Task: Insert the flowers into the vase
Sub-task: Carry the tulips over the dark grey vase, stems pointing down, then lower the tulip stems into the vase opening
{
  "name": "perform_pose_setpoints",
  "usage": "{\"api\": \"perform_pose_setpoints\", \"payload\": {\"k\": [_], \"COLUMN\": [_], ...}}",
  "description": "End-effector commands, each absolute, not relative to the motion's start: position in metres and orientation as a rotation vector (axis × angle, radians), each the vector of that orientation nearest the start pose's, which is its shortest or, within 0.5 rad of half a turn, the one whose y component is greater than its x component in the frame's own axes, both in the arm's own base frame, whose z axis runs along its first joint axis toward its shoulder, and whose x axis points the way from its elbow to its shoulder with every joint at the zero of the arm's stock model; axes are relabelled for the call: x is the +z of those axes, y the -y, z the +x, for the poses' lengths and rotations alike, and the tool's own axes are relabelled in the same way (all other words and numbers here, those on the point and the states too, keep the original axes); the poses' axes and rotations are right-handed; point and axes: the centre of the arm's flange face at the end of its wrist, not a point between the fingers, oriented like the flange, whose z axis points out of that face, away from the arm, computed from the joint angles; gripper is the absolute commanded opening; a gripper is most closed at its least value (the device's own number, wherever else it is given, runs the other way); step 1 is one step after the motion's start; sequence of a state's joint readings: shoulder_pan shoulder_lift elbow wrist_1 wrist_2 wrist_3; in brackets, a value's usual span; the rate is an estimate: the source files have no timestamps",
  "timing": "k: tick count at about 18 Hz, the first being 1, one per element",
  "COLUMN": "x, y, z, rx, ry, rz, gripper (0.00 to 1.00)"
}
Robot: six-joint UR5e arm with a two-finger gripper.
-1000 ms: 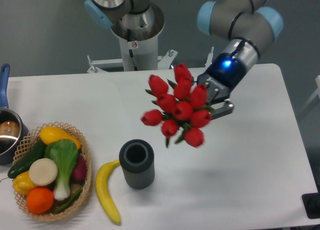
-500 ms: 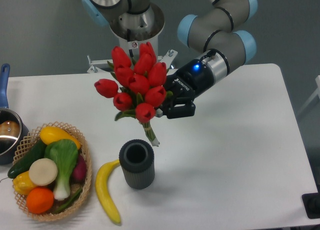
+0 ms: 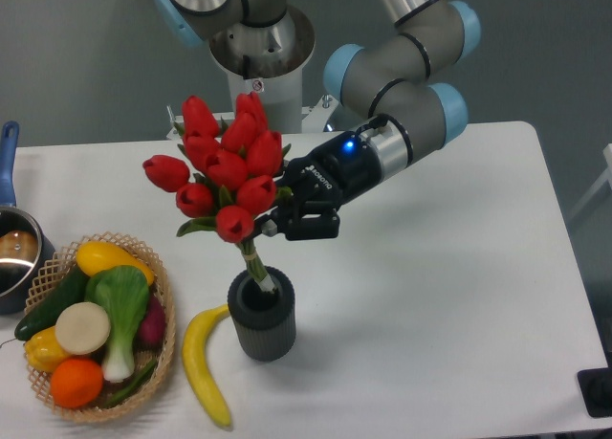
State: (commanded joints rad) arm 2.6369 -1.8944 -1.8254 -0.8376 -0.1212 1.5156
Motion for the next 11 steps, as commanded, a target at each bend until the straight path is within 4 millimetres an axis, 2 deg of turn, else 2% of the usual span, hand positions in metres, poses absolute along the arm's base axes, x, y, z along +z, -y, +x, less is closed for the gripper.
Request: {"api": "perform_pose_setpoints", "payload": {"k": [4, 11], "x": [0.356, 0.323], "y": [-0.476, -0.479], "z": [-0.376, -0.383], "rx": [-0.377, -0.384], "ry": [-0.420, -0.402], "rz": [-1.400, -1.406], "gripper": [0.28, 0.28]}}
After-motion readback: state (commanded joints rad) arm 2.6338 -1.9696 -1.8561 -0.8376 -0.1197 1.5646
